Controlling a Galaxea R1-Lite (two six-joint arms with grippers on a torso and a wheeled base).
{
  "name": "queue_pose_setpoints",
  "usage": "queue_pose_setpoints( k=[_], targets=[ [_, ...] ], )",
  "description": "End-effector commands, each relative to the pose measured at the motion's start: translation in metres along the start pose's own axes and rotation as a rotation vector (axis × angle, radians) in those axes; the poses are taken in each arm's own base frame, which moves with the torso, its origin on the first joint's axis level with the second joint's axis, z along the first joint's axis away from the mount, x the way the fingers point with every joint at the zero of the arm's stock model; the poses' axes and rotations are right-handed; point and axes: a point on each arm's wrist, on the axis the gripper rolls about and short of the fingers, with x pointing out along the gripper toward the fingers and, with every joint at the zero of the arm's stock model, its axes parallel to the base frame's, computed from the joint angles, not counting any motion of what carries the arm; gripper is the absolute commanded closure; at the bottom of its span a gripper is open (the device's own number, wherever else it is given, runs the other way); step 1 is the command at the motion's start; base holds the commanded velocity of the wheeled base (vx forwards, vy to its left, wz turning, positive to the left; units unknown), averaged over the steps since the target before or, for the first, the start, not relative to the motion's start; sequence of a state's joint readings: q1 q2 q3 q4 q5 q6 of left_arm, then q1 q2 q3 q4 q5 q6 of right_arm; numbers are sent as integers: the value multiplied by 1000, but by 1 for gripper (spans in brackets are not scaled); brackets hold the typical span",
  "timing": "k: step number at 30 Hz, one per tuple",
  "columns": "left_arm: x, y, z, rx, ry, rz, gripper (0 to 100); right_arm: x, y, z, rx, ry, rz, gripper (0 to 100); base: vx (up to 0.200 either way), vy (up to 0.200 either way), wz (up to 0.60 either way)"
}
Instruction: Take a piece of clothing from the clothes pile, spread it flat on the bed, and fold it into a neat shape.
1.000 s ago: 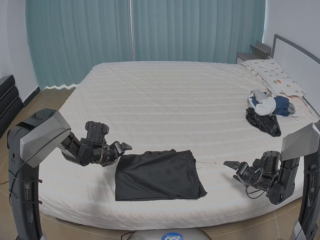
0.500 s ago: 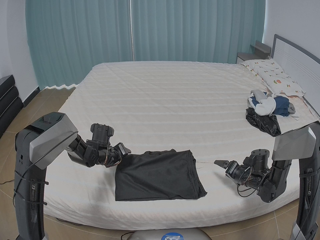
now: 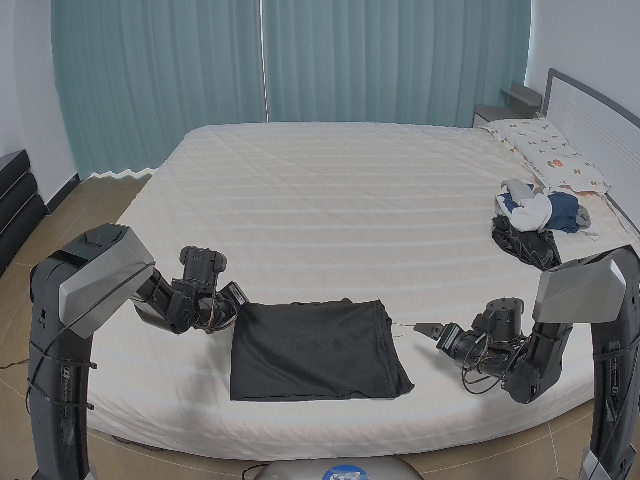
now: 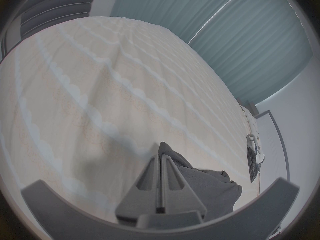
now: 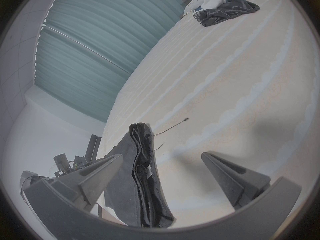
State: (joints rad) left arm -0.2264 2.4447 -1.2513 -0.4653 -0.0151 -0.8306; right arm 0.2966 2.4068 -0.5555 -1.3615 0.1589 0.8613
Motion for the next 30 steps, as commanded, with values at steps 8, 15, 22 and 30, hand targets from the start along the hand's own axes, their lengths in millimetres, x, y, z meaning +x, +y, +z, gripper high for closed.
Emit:
queue_pose_setpoints(
  k=[8, 15, 22, 30],
  targets=[
    [-1, 5, 4, -93, -21, 18, 100, 45, 48, 15, -41, -23, 0, 0, 0, 0, 0],
    [-1, 8, 5, -98, -19, 23, 100, 66, 75, 7, -78, 8, 39, 0, 0, 0, 0],
    [-1, 7, 5, -97, -19, 21, 100, 91, 77, -3, -192, 23, 28, 0, 0, 0, 0],
    [-1, 6, 3, -89, -15, 19, 100, 110, 74, -3, -264, -16, 6, 0, 0, 0, 0]
  ],
)
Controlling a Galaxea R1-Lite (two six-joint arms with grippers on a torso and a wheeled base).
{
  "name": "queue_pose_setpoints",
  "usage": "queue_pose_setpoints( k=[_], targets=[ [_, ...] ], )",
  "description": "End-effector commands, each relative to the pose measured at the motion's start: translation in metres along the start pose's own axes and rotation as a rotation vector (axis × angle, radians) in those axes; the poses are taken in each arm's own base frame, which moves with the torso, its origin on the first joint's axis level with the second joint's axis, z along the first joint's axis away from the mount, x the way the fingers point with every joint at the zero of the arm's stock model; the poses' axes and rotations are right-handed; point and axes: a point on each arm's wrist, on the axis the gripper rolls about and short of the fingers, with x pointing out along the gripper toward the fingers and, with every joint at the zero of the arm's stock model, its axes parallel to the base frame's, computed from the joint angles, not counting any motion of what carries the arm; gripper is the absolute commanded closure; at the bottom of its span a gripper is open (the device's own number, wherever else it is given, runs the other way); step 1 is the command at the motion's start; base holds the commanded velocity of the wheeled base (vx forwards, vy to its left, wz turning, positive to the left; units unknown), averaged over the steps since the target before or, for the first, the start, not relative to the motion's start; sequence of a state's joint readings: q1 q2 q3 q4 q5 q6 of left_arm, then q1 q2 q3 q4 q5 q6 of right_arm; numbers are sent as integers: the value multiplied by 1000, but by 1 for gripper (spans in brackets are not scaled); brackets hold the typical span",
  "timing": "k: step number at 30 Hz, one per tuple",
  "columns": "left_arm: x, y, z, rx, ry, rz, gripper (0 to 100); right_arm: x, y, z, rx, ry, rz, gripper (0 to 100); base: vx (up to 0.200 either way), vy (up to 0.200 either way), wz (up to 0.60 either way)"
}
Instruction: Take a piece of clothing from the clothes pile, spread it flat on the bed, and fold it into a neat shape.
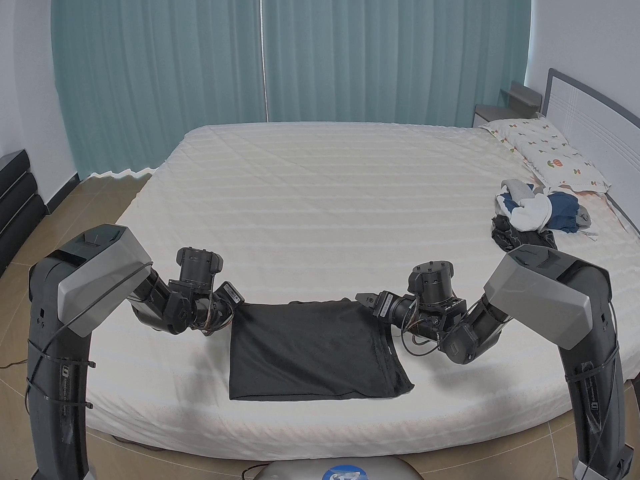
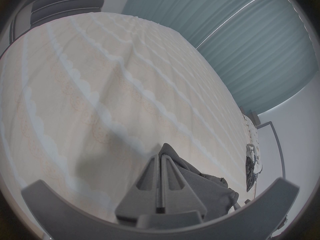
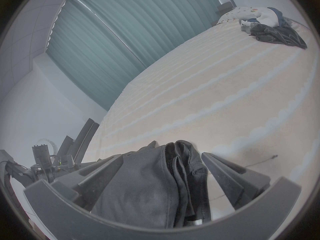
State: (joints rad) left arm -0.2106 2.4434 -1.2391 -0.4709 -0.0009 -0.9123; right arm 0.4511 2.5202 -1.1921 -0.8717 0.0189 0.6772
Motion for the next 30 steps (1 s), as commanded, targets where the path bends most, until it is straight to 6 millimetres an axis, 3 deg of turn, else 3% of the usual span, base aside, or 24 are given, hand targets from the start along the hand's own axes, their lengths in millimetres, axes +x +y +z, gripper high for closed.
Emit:
queue_pose_setpoints(
  k=[1, 7, 17, 30],
  targets=[
    [0, -1, -1, 3, 2, -2, 100, 13, -6, -8, -9, 6, -8, 100, 0, 0, 0],
    [1, 0, -1, 4, 3, -1, 100, 23, -7, -7, -19, -11, -18, 100, 0, 0, 0],
    [1, -1, -4, 13, 7, -2, 100, 21, -17, 10, -4, -57, -43, 100, 0, 0, 0],
    [4, -5, -7, 47, 11, -11, 100, 27, -22, 12, 1, -80, -64, 100, 0, 0, 0]
  ],
)
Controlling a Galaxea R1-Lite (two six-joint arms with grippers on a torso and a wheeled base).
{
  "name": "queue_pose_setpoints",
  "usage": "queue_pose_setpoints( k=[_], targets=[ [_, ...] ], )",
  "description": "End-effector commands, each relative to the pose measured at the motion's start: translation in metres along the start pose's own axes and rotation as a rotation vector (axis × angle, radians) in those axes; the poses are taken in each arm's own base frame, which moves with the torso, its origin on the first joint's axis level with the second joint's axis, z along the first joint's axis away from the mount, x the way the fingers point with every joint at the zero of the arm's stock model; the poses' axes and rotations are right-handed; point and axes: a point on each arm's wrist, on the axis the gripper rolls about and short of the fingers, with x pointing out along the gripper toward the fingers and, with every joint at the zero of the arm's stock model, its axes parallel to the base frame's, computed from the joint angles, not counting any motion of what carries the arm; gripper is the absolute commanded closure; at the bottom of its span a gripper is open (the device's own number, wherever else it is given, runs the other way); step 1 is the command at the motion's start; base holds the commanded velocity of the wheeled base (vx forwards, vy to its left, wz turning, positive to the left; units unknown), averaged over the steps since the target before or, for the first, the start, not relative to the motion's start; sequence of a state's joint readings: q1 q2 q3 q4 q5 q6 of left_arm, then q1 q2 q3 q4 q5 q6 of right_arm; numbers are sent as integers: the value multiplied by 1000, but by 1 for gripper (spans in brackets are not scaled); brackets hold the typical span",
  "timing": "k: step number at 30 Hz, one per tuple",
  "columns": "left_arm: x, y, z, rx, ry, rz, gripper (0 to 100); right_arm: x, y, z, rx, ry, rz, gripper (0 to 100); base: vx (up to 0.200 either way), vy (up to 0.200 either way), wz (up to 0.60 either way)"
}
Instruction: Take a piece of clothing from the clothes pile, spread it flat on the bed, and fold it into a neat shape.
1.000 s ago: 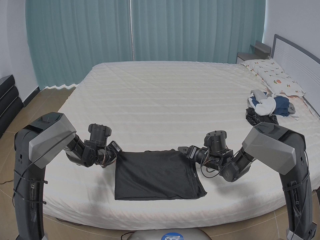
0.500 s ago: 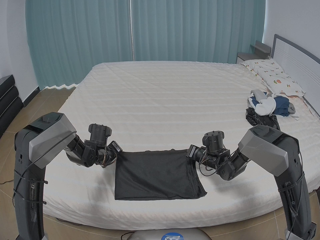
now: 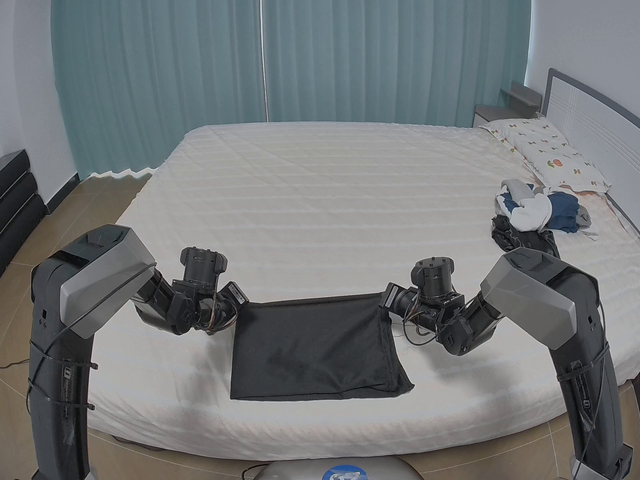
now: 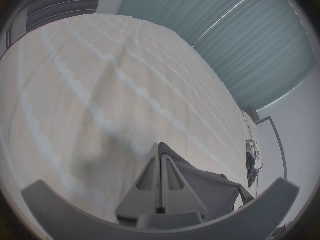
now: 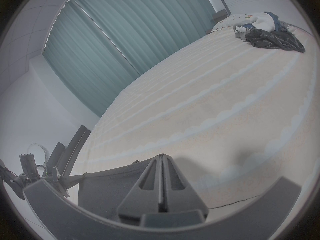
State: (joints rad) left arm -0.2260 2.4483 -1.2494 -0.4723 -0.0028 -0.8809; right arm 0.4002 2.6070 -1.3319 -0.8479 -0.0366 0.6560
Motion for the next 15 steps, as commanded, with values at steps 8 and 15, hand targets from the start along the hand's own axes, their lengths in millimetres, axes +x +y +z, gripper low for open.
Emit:
queue_pose_setpoints(
  k=[8, 15],
  targets=[
    [5, -3, -3, 9, 8, -2, 0, 5, -6, -10, -4, 29, -36, 100, 0, 0, 0],
    [8, -2, -7, 15, 15, 5, 0, 5, -6, -12, -4, 40, -37, 100, 0, 0, 0]
  ],
)
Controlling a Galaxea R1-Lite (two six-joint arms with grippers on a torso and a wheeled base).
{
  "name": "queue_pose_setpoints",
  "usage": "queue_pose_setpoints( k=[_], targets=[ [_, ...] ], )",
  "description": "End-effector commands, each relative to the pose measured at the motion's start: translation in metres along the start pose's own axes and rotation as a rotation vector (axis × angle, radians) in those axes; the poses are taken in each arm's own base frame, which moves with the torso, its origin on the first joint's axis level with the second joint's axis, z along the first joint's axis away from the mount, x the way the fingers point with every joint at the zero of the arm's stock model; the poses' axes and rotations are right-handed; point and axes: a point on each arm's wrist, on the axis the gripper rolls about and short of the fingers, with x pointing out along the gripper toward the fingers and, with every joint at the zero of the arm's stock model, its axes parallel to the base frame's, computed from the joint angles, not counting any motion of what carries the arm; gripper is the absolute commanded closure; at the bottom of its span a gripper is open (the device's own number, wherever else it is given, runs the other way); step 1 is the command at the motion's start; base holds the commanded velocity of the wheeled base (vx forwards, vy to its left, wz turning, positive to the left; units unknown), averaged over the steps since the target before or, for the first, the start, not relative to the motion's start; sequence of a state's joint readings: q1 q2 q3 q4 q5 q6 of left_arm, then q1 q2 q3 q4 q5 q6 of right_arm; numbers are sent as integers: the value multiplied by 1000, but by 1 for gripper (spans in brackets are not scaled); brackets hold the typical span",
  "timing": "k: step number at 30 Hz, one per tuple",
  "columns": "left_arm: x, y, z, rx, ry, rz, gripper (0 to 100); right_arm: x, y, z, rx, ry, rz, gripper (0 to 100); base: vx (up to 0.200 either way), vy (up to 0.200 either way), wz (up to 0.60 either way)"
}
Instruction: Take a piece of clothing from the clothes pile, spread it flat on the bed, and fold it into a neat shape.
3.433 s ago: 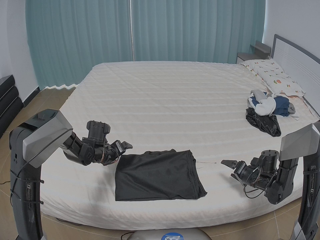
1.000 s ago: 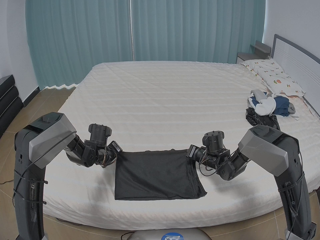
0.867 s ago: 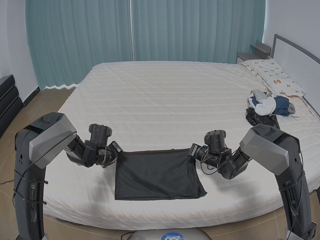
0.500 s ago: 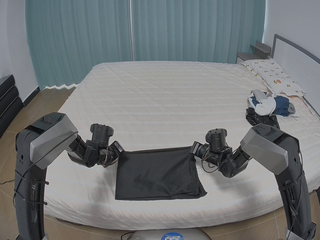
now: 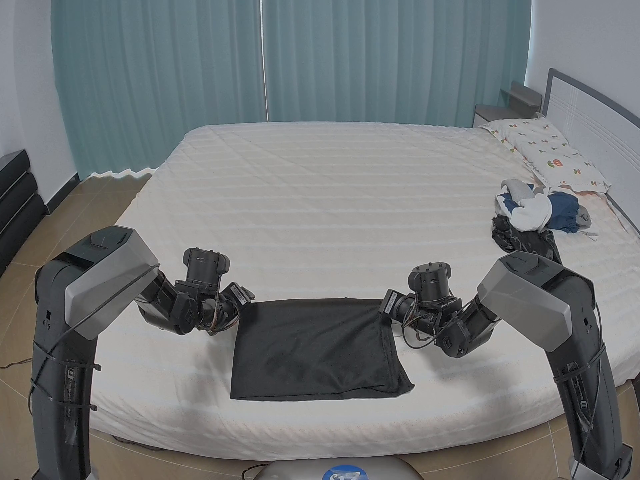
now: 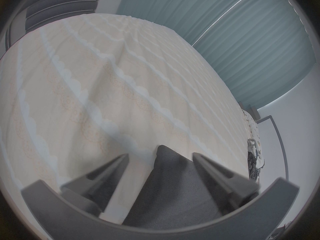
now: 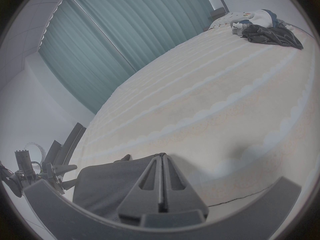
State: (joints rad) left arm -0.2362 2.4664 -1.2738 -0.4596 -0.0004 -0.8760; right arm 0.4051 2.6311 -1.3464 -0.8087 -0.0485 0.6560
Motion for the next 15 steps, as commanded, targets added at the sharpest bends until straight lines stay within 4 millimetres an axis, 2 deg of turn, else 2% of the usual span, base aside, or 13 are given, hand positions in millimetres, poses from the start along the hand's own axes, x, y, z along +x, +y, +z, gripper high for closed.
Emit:
queue_pose_setpoints(
  k=[1, 2, 9, 10, 12, 15],
  targets=[
    [3, 0, -3, 2, 6, 3, 0, 1, -1, -2, 0, 4, -2, 100, 0, 0, 0],
    [3, 0, -3, 2, 6, 3, 0, 1, -1, -2, 2, 4, -2, 0, 0, 0, 0],
    [1, 0, 0, -8, -2, 0, 0, -11, 3, 14, 19, -30, 2, 0, 0, 0, 0],
    [0, 2, 2, -15, -4, 3, 0, -26, 5, 22, 25, -33, -2, 0, 0, 0, 0],
    [-4, 2, 7, -38, -16, -1, 0, -46, 6, 24, 24, -8, -6, 0, 0, 0, 0],
    [-9, 1, 15, -96, -26, -14, 0, -74, 6, 18, 17, 44, -5, 0, 0, 0, 0]
  ],
)
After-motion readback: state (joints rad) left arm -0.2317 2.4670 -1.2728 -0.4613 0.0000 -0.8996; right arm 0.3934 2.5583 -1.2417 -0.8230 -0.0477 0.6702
